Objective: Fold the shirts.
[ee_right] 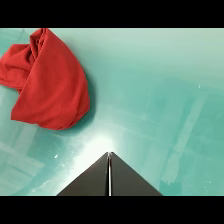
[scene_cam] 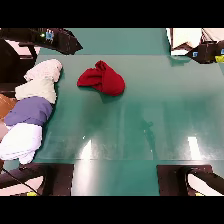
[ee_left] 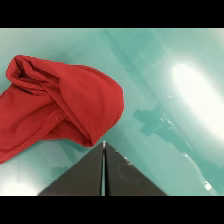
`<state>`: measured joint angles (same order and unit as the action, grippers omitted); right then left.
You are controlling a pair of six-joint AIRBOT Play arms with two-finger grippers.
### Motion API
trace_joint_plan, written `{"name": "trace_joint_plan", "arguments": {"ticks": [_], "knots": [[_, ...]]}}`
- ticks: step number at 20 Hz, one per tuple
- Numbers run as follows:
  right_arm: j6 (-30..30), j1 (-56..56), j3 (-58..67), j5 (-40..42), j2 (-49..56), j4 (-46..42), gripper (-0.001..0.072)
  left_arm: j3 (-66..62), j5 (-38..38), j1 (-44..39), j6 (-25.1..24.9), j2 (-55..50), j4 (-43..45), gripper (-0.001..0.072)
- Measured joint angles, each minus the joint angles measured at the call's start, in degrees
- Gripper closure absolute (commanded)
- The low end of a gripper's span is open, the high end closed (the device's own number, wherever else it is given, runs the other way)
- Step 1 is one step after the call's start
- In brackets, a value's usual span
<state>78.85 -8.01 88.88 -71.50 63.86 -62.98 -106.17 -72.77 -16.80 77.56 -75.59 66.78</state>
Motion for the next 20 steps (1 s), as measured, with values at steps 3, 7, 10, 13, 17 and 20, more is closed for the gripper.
{"name": "trace_joint_plan", "arguments": {"ticks": [3,7,10,13,17,20], "knots": [[0.0,0.0,0.0,0.0,0.0,0.0,0.0693,0.0,0.0,0.0,0.0,0.0,0.0,0.0681],[0.0,0.0,0.0,0.0,0.0,0.0,0.0694,0.0,0.0,0.0,0.0,0.0,0.0,0.0681],[0.0,0.0,0.0,0.0,0.0,0.0,0.0694,0.0,0.0,0.0,0.0,0.0,0.0,0.0681],[0.0,0.0,0.0,0.0,0.0,0.0,0.0694,0.0,1.5,0.0,0.0,0.0,-0.3,0.0681],[0.0,0.0,0.0,0.0,0.0,0.1,0.0694,0.0,5.1,0.0,0.0,0.0,-1.2,0.0679],[0.0,0.0,0.0,0.0,0.0,0.4,0.0694,0.5,9.3,0.0,0.0,-0.3,-1.4,0.0076]]}}
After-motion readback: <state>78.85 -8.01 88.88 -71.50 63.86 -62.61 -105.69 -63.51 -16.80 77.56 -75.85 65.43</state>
